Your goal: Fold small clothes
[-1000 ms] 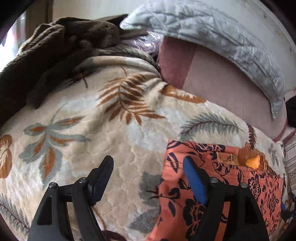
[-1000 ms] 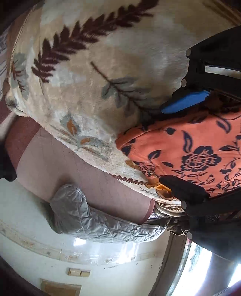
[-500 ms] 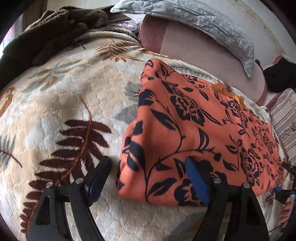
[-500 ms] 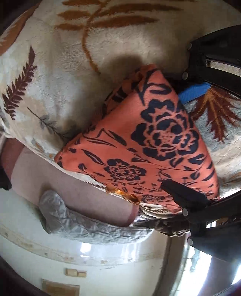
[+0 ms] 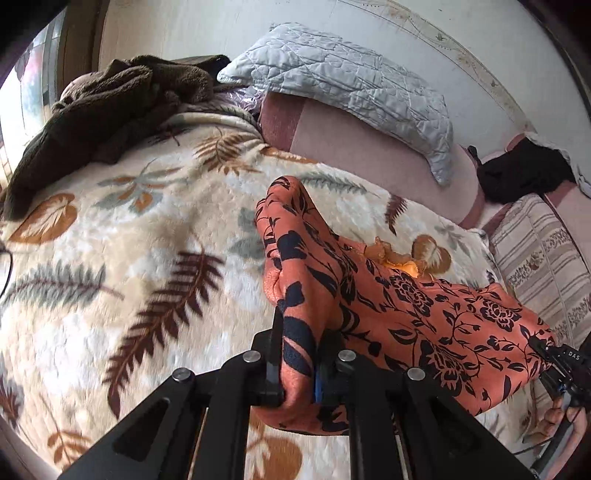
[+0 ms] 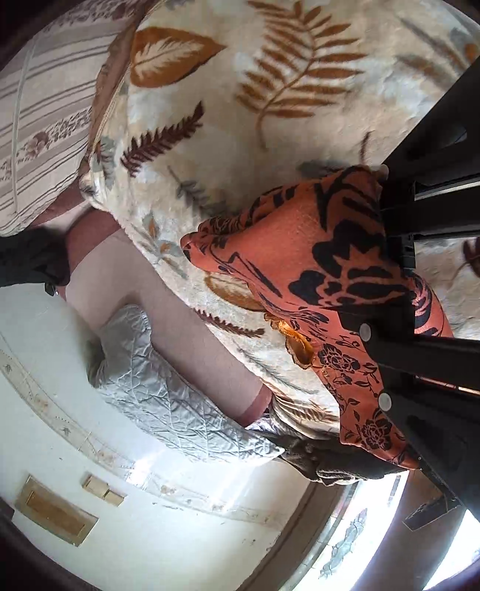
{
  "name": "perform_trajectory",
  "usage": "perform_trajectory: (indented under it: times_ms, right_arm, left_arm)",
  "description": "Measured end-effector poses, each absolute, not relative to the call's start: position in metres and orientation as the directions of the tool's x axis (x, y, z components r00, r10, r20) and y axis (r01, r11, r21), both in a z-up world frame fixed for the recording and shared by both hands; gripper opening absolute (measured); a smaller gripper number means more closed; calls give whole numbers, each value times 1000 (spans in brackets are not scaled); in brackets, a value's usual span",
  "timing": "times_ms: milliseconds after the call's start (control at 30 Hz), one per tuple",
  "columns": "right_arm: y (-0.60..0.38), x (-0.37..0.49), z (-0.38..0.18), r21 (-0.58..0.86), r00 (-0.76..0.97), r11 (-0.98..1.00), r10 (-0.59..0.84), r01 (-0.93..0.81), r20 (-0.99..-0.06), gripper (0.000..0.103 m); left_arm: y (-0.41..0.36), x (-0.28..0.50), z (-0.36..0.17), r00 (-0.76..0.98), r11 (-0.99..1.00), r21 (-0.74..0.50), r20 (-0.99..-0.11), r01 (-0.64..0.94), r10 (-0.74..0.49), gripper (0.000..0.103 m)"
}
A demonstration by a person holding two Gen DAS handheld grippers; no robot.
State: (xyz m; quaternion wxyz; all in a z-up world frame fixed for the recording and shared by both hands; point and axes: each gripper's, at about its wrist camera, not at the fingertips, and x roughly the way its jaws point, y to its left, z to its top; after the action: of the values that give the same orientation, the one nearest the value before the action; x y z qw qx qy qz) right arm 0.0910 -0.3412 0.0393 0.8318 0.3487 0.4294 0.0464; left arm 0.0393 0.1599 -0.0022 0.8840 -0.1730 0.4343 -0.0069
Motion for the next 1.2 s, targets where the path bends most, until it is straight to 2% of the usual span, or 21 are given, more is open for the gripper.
perform_trajectory:
  times_ms: [33, 100, 133, 167, 200, 233, 267, 300, 333, 400, 467, 533, 600, 700, 900, 933, 1000, 1167, 1200]
  right_arm:
    - [-345, 72, 30, 617, 594, 753, 394, 229, -701, 12]
    - [-350, 40, -3, 587, 503, 769, 413, 255, -759, 18]
    - [-356, 27, -23, 560, 461, 784, 406, 269, -789, 24]
    - [-365, 15, -45, 543, 416, 785, 405, 298, -814, 26]
    - [-379, 4, -63, 555, 391, 755, 421, 348, -818, 31]
    - [-394, -8, -69, 622, 422, 684, 470, 381, -775, 33]
    - [-407, -16, -65, 658, 463, 638, 479, 400, -746, 39]
    - [-418, -20, -52, 645, 502, 650, 432, 403, -749, 62]
    - [-426, -22, -37, 619, 547, 679, 367, 394, -752, 73]
    - [-435, -11, -13, 599, 598, 723, 324, 344, -734, 73]
    - [-430, 18, -2, 579, 577, 766, 347, 281, -739, 73]
    - [-413, 55, 5, 537, 566, 825, 360, 178, -741, 73]
    - [-394, 93, 2, 480, 542, 871, 354, 106, -762, 73]
    - [-387, 132, -11, 454, 517, 881, 330, 131, -789, 71]
    - [-391, 142, -31, 470, 492, 868, 342, 159, -800, 70]
    - [-392, 143, -32, 456, 490, 875, 330, 162, -807, 68]
    - [-394, 149, -36, 450, 482, 877, 325, 169, -814, 62]
    - [-387, 165, -45, 418, 449, 897, 317, 145, -835, 51]
    - [-385, 167, -45, 407, 449, 903, 309, 139, -838, 38]
  left_arm:
    - [161, 20, -14, 607, 940, -309, -778, -148, -160, 13]
    - [164, -7, -51, 551, 946, -285, -819, -155, -157, 24]
    - [167, -15, -72, 508, 952, -250, -852, -179, -128, 28]
    - [173, -19, -88, 466, 951, -232, -878, -203, -115, 32]
    - [183, -25, -92, 473, 938, -280, -867, -204, -156, 40]
    - [193, -30, -88, 499, 923, -320, -848, -213, -178, 41]
    - [200, -33, -79, 517, 921, -315, -841, -229, -159, 43]
    - [205, -34, -69, 539, 926, -294, -833, -237, -127, 49]
    - [208, -32, -60, 563, 932, -281, -819, -228, -110, 52]
    - [210, -19, -45, 605, 948, -264, -789, -176, -108, 53]
    - [203, 2, -41, 607, 961, -250, -784, -118, -130, 53]
    - [198, 29, -44, 602, 956, -290, -772, -46, -205, 53]
    - [193, 54, -50, 582, 960, -277, -788, -44, -201, 53]
    - [188, 79, -56, 575, 967, -251, -797, -37, -185, 53]
    - [185, 114, -73, 543, 976, -215, -824, -32, -164, 53]
    - [185, 117, -75, 543, 978, -206, -825, -29, -157, 51]
    - [185, 122, -78, 533, 980, -194, -834, -34, -147, 29]
    - [188, 126, -81, 525, 978, -203, -838, -49, -148, 12]
    - [187, 126, -80, 527, 979, -197, -837, -46, -144, 8]
